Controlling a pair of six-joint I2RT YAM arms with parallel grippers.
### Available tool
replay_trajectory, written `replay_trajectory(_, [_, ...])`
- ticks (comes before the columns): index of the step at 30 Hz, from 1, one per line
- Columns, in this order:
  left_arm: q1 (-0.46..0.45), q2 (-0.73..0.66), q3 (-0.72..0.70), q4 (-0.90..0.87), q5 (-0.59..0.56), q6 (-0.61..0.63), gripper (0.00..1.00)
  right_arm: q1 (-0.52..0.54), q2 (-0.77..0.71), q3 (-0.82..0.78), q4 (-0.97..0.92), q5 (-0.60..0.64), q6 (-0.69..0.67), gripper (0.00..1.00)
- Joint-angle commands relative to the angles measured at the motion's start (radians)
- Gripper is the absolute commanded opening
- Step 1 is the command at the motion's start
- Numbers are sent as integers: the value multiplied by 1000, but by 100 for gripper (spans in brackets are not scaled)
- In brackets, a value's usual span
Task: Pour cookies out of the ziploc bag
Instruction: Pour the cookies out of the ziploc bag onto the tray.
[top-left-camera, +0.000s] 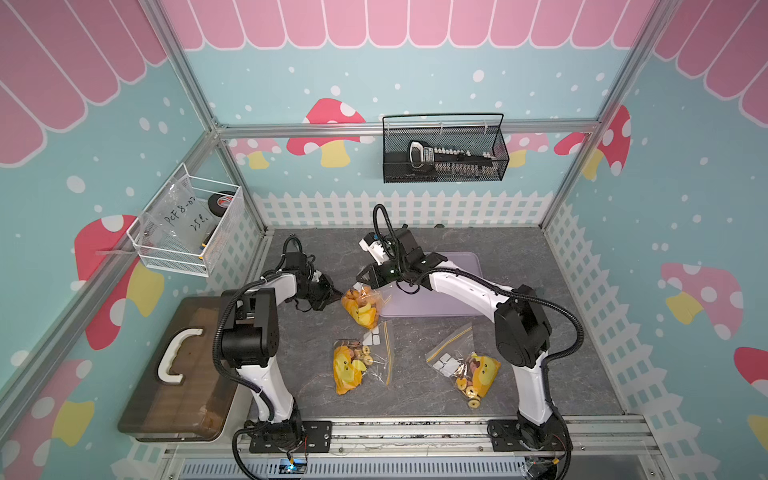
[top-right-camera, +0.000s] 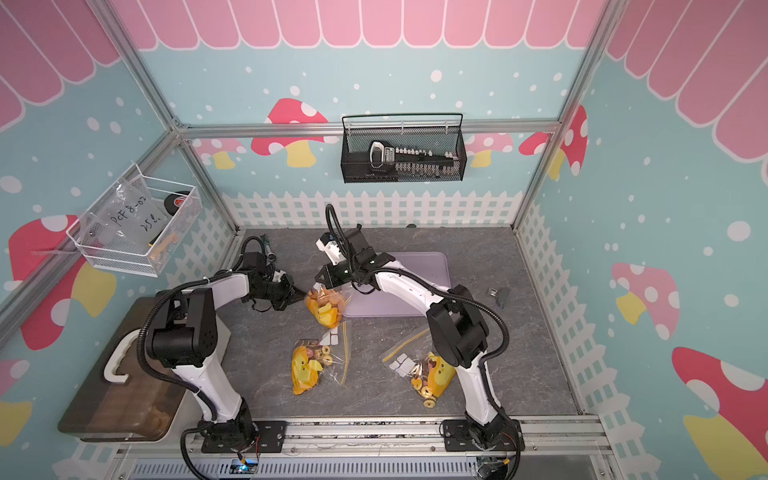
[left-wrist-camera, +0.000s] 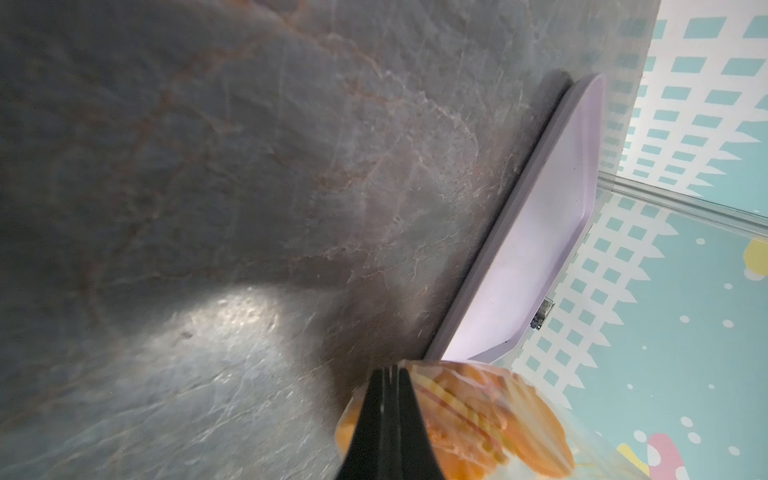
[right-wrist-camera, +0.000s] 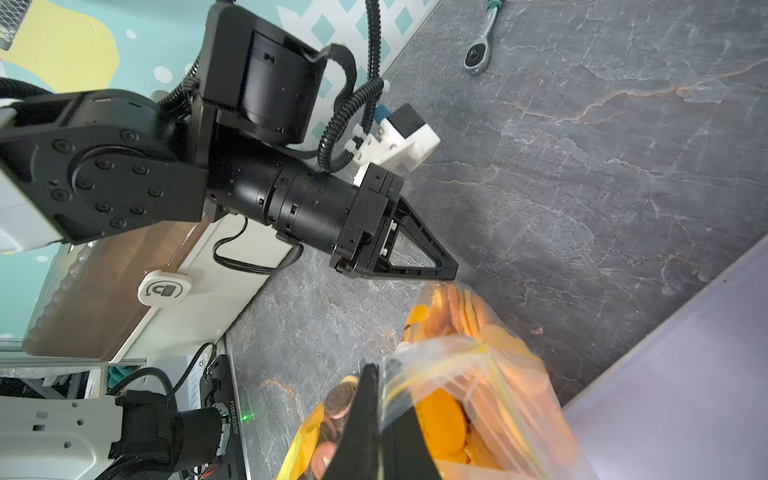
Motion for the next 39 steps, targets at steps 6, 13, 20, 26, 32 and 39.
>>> replay_trajectory(6, [-5,-49,240,-110,-9,-3,0,-50,-87,-3,47,-56,-23,4])
replay_trajectory(13, [-14,-58,402,-187,-46,13,0,-72,-62,-5,75,-62,-21,6])
replay_trajectory(20, [-89,-24,463,-189,-79,16,0,-97,-42,-66,105,-30,-26,8])
replay_trajectory(26, [-164,-30,381,-102,-137,4,0,-155,-50,-191,106,47,9,18])
replay_trajectory(32, [-193,-35,348,-83,-171,13,0,-198,-70,-276,106,67,38,26])
replay_trajectory(39, [-197,-37,340,-80,-173,11,0,-210,-73,-279,127,43,53,27])
